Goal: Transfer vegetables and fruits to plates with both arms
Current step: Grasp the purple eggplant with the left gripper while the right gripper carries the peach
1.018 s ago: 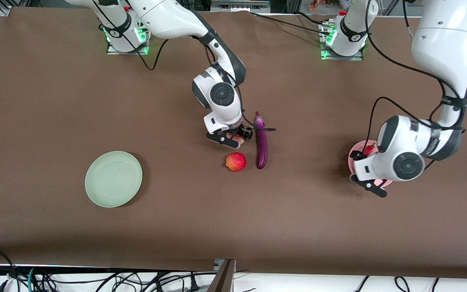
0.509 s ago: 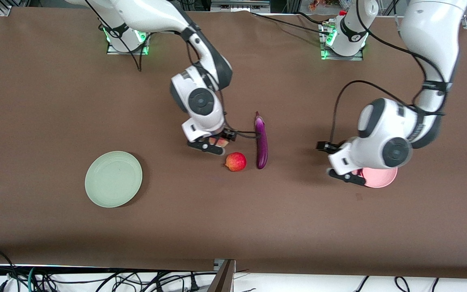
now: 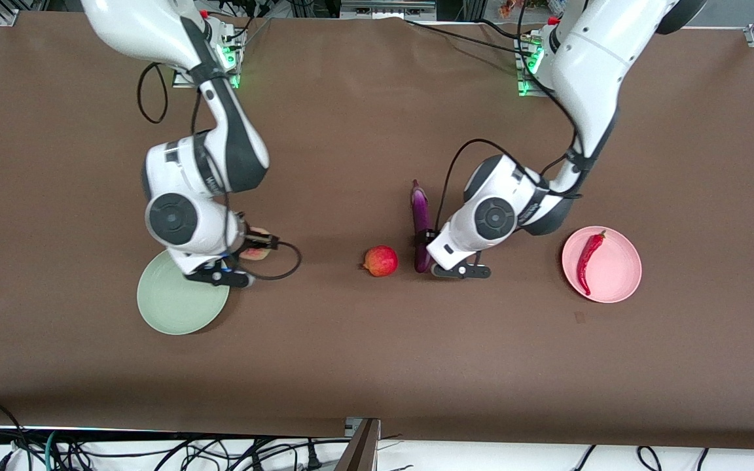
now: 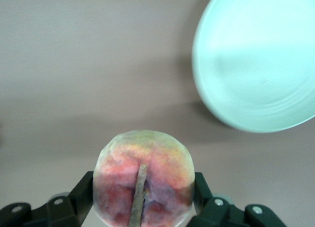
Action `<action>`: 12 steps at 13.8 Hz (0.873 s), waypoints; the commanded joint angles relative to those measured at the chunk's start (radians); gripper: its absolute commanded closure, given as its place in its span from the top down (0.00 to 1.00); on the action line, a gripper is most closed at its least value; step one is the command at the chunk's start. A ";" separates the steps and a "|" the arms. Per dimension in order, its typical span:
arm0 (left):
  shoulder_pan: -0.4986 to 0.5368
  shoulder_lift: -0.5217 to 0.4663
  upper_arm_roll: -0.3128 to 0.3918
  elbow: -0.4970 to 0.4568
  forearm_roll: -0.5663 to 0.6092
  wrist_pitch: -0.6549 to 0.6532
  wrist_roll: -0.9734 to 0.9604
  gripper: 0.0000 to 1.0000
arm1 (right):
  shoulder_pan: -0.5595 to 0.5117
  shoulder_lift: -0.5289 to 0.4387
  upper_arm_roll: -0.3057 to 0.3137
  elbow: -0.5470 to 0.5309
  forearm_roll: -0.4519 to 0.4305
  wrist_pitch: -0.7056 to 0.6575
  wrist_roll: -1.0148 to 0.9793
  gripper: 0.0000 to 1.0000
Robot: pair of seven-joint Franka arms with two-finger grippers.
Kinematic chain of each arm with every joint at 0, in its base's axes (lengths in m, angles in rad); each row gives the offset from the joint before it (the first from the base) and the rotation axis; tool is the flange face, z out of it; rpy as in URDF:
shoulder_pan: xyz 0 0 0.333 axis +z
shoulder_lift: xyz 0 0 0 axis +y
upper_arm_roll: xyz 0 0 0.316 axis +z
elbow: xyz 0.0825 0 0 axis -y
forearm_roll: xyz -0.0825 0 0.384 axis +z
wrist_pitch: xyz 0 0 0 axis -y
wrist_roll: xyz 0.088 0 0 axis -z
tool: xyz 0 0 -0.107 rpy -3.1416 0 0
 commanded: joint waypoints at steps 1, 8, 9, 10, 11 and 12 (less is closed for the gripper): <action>0.003 0.014 0.009 0.020 -0.133 0.014 -0.001 1.00 | -0.073 0.019 -0.039 -0.020 0.009 -0.007 -0.198 0.35; -0.015 0.048 0.011 0.011 -0.202 0.057 0.019 0.84 | -0.219 0.082 -0.040 -0.020 0.006 0.045 -0.342 0.35; -0.022 0.050 0.014 0.005 -0.202 0.079 0.018 0.59 | -0.236 0.094 -0.039 -0.020 0.008 0.061 -0.361 0.34; -0.008 0.045 0.012 0.003 -0.202 0.073 0.010 0.28 | -0.256 0.110 -0.039 -0.020 0.008 0.087 -0.381 0.35; -0.006 0.044 0.015 0.005 -0.202 0.064 0.008 0.11 | -0.268 0.122 -0.039 -0.020 0.011 0.117 -0.402 0.34; -0.005 0.039 0.017 0.005 -0.202 0.056 0.005 0.03 | -0.276 0.131 -0.039 -0.020 0.012 0.144 -0.414 0.34</action>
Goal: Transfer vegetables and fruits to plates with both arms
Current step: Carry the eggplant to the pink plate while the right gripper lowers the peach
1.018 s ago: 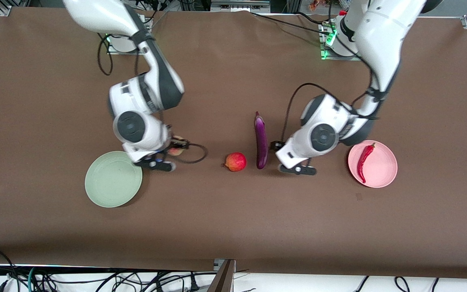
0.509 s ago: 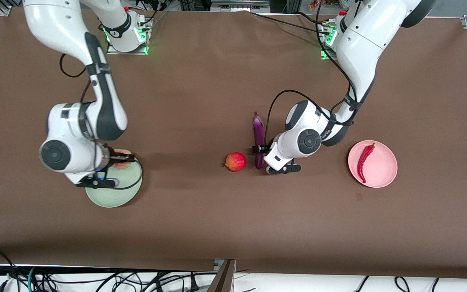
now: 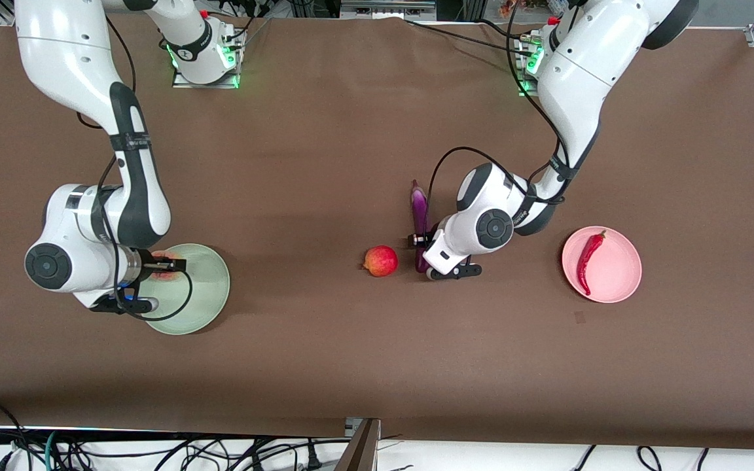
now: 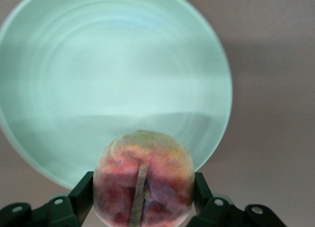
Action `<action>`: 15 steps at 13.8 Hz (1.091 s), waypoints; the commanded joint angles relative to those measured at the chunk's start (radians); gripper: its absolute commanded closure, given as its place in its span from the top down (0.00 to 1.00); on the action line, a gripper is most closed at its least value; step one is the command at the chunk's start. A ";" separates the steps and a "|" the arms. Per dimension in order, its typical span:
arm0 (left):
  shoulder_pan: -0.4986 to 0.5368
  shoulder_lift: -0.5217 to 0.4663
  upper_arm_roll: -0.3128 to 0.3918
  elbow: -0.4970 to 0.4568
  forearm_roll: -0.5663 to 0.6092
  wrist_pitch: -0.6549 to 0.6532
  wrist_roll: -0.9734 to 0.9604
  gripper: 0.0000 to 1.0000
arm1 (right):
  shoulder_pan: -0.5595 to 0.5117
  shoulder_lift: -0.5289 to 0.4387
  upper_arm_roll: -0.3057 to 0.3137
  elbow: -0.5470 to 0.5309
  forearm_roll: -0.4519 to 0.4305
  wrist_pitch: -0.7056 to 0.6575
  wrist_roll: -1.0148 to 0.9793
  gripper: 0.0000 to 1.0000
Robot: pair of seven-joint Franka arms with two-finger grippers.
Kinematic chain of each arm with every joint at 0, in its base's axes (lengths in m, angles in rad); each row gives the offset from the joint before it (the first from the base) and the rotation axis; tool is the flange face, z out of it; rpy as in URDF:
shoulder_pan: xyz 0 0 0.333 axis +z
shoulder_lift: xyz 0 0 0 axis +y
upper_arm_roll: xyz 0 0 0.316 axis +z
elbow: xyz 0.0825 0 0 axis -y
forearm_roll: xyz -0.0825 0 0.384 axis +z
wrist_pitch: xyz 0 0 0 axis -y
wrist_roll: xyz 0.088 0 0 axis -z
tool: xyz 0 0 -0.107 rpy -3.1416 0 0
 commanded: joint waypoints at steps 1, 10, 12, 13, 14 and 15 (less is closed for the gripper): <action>0.003 -0.005 0.010 0.004 -0.025 -0.008 0.004 0.00 | -0.027 0.020 0.008 -0.003 0.014 0.065 -0.045 0.35; 0.062 -0.140 0.073 0.025 0.464 -0.558 0.016 0.00 | -0.024 0.028 0.030 0.030 0.023 0.060 -0.038 1.00; 0.062 -0.140 0.074 0.025 0.632 -0.667 0.019 0.00 | -0.018 0.017 0.068 0.083 0.029 -0.002 -0.005 1.00; 0.071 -0.140 0.074 0.027 0.710 -0.696 0.021 0.00 | -0.014 0.010 0.086 0.100 0.052 -0.031 0.042 1.00; 0.080 -0.141 0.074 0.027 0.763 -0.716 0.051 0.00 | 0.002 0.008 0.100 0.106 0.072 -0.040 0.110 1.00; 0.092 -0.141 0.077 0.027 0.787 -0.726 0.120 0.00 | 0.028 -0.006 0.113 0.107 0.078 -0.040 0.182 1.00</action>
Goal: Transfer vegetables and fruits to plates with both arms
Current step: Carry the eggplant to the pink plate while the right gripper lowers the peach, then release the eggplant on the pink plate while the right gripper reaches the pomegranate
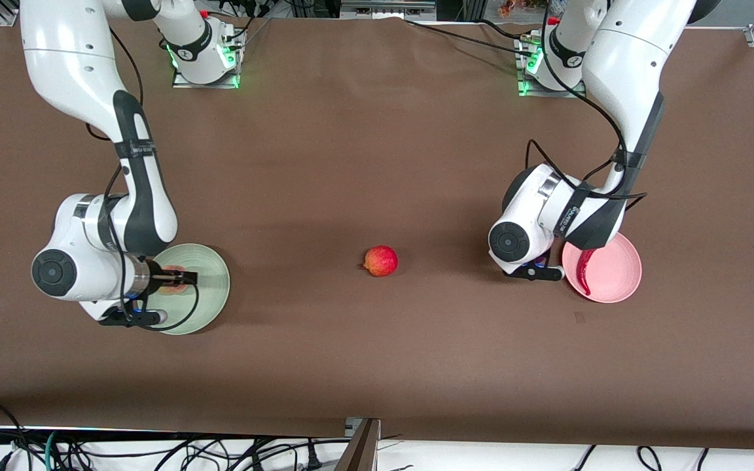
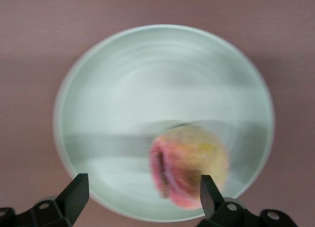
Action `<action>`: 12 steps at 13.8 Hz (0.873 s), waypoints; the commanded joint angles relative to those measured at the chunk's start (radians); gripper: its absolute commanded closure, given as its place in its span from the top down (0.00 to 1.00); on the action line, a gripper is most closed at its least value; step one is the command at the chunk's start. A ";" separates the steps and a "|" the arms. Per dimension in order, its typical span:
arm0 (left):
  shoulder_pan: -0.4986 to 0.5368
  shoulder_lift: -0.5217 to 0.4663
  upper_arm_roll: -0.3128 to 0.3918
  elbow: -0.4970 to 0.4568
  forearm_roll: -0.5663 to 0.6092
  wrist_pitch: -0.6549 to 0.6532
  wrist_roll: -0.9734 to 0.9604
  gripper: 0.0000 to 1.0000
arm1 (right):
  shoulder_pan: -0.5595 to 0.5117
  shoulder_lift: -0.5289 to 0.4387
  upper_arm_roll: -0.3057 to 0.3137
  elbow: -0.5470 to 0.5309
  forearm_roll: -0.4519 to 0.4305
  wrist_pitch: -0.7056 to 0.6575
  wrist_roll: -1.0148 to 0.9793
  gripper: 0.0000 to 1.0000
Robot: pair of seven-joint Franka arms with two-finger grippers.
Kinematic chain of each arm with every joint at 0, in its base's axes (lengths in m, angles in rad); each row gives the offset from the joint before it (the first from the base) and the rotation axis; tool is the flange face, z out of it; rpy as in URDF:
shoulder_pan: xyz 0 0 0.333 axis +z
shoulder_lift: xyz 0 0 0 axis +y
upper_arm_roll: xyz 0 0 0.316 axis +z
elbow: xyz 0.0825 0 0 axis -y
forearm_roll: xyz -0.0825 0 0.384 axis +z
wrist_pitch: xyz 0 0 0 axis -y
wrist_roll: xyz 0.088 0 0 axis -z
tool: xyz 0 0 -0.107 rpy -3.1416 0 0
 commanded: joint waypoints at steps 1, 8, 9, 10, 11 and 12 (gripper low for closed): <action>0.060 -0.021 0.002 -0.002 0.075 -0.027 0.203 0.00 | 0.066 -0.027 0.027 0.008 0.029 -0.020 0.180 1.00; 0.297 0.014 -0.006 0.021 0.056 0.215 0.820 0.00 | 0.346 -0.001 0.035 0.045 0.027 0.150 0.673 1.00; 0.317 0.020 -0.007 0.016 0.055 0.244 0.849 0.02 | 0.378 0.008 0.038 0.045 0.027 0.175 0.720 1.00; 0.328 0.025 -0.007 0.004 0.037 0.269 0.854 0.05 | 0.407 0.022 0.040 0.045 0.027 0.213 0.773 1.00; 0.329 0.026 -0.007 0.002 0.015 0.281 0.854 0.20 | 0.438 0.036 0.040 0.045 0.027 0.260 0.823 1.00; 0.328 0.026 -0.007 0.002 0.004 0.283 0.854 0.64 | 0.470 0.053 0.040 0.045 0.026 0.307 0.869 1.00</action>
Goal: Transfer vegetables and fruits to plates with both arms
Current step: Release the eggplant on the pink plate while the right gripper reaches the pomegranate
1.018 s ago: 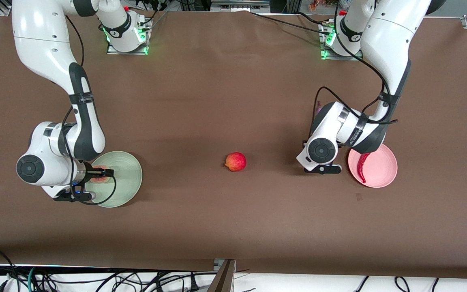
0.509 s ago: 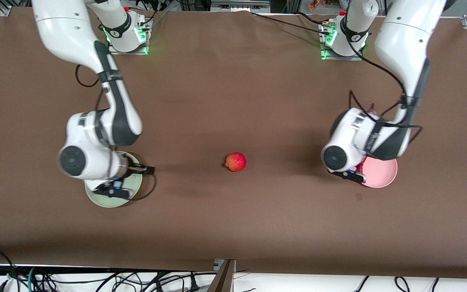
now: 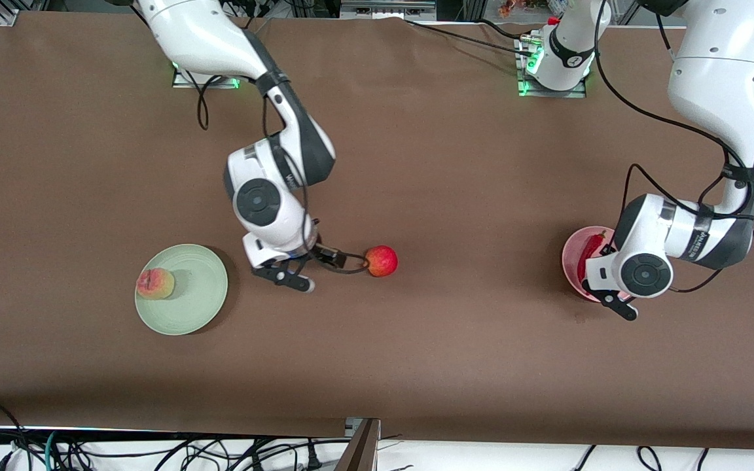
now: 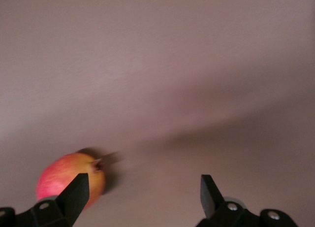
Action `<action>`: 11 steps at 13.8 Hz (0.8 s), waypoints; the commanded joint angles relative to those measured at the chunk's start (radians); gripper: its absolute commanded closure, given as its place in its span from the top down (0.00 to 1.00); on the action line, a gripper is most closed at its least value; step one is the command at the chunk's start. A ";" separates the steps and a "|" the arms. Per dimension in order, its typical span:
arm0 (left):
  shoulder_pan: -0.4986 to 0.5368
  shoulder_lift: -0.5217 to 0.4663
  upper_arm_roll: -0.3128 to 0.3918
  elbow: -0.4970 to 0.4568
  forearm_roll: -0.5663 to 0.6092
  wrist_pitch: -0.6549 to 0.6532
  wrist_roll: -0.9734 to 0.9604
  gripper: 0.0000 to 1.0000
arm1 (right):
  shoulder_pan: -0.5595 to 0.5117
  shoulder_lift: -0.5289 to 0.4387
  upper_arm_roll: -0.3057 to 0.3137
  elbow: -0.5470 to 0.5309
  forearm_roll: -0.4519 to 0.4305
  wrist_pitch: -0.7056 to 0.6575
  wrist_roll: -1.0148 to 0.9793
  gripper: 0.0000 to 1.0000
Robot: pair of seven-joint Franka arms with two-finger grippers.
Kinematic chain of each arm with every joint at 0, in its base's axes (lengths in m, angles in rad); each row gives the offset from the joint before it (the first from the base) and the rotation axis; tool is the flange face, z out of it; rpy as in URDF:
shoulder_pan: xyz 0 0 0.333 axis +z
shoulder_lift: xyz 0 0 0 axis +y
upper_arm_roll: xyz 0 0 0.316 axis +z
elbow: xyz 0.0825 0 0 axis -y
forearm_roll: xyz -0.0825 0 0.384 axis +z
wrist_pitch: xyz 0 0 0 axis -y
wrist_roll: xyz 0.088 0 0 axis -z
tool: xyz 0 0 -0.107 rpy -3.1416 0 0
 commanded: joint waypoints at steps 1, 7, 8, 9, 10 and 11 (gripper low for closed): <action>-0.003 -0.007 -0.013 -0.008 -0.030 0.013 0.023 1.00 | 0.071 0.051 -0.008 0.015 0.010 0.103 0.117 1.00; -0.006 -0.089 -0.015 -0.003 -0.101 -0.039 0.009 1.00 | 0.154 0.107 -0.009 0.016 0.005 0.232 0.217 1.00; -0.009 -0.128 -0.015 0.012 -0.159 -0.071 0.005 1.00 | 0.157 0.117 -0.009 0.016 0.003 0.250 0.219 1.00; -0.012 -0.149 -0.015 0.043 -0.212 -0.087 -0.012 1.00 | 0.163 0.127 -0.011 0.016 0.000 0.273 0.219 1.00; -0.016 -0.168 -0.015 0.069 -0.259 -0.119 -0.056 1.00 | 0.166 0.131 -0.011 0.016 -0.001 0.290 0.217 1.00; -0.016 -0.185 -0.019 0.093 -0.294 -0.149 -0.130 1.00 | 0.166 0.132 -0.012 0.016 -0.001 0.298 0.217 1.00</action>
